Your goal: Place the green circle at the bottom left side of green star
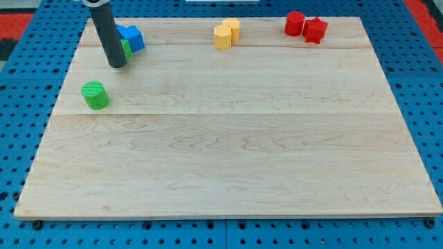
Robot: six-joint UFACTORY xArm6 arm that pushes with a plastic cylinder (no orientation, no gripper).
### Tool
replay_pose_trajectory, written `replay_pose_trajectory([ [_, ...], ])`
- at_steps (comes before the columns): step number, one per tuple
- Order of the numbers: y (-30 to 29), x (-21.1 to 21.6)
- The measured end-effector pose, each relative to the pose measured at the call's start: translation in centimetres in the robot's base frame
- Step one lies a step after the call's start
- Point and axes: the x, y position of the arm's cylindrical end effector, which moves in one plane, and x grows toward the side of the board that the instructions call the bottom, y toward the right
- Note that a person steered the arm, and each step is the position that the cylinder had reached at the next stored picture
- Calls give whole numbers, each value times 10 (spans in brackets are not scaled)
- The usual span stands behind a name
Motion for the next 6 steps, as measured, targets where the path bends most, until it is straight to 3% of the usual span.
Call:
replay_pose_trajectory([
  [2,31,133],
  [3,-10,137],
  [6,-26,24],
])
